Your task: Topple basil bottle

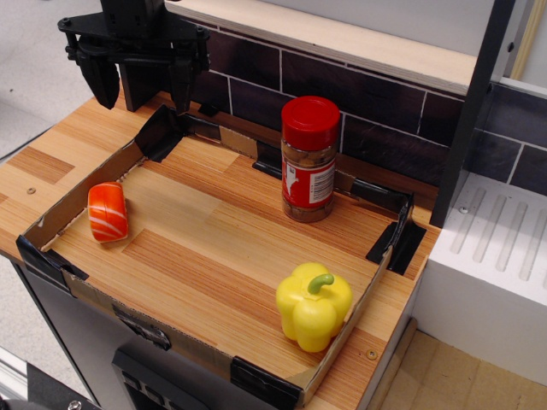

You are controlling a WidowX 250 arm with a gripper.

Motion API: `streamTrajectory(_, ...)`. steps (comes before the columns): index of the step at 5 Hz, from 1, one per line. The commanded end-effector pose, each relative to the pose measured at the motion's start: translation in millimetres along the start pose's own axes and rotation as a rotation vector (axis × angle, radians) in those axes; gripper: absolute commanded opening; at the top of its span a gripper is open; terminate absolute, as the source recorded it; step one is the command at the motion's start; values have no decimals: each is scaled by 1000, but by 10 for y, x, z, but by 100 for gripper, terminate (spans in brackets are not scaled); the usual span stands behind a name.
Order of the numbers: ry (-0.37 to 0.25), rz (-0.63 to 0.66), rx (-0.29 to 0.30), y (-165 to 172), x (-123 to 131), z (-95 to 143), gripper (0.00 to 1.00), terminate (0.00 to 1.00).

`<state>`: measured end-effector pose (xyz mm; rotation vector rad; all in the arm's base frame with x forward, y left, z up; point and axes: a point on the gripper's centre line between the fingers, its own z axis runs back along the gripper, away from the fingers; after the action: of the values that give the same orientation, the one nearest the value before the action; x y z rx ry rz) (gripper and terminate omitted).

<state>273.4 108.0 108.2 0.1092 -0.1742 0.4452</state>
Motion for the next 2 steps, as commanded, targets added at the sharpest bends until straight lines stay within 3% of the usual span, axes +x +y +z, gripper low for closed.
streamTrajectory(1,0,0,0,0,0,0,100,0)
streamTrajectory(2,-106,-241,-22,-215,-92,86,100,0)
